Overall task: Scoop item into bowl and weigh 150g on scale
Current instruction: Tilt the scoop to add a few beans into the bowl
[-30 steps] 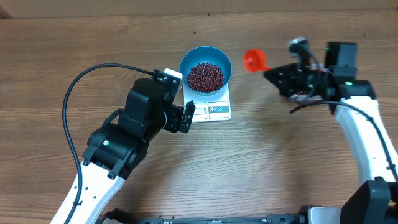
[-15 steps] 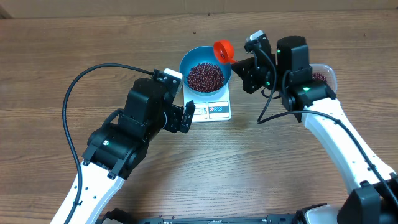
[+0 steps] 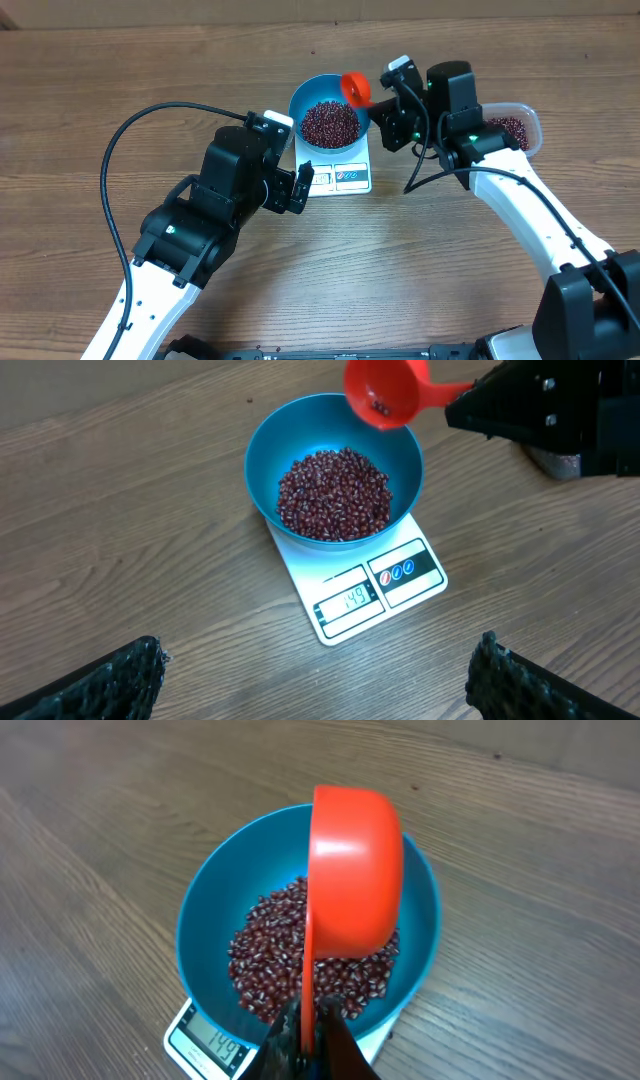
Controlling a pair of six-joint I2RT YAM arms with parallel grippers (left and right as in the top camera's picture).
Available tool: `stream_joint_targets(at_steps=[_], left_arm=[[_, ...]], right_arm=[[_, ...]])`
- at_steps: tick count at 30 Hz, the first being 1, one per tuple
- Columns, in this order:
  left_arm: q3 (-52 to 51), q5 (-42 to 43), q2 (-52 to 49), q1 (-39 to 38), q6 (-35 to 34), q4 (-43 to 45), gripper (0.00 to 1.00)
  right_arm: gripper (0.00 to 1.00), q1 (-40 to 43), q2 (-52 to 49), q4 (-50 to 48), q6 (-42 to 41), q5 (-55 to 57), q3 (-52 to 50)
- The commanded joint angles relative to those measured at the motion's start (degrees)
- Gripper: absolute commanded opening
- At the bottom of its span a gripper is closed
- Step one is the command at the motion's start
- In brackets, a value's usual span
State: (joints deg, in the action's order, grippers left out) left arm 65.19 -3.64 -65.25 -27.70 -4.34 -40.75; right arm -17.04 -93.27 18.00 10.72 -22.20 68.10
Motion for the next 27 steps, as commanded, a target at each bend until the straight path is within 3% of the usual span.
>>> stream_joint_targets(at_steps=[1, 7, 27], left_arm=[[0.09, 0.50, 0.00, 0.31, -0.39, 0.07, 1.00], [0.09, 0.50, 0.00, 0.31, -0.39, 0.04, 0.99], [0.09, 0.50, 0.00, 0.31, -0.39, 0.04, 0.99]], right_arm=[[0.04, -0.68, -0.09, -1.46, 8.72, 0.42, 0.87], [0.04, -1.73, -0.09, -1.44, 8.90, -2.45, 0.87], [0.04, -1.86, -0.09, -1.81, 11.43, 7.08, 0.87]])
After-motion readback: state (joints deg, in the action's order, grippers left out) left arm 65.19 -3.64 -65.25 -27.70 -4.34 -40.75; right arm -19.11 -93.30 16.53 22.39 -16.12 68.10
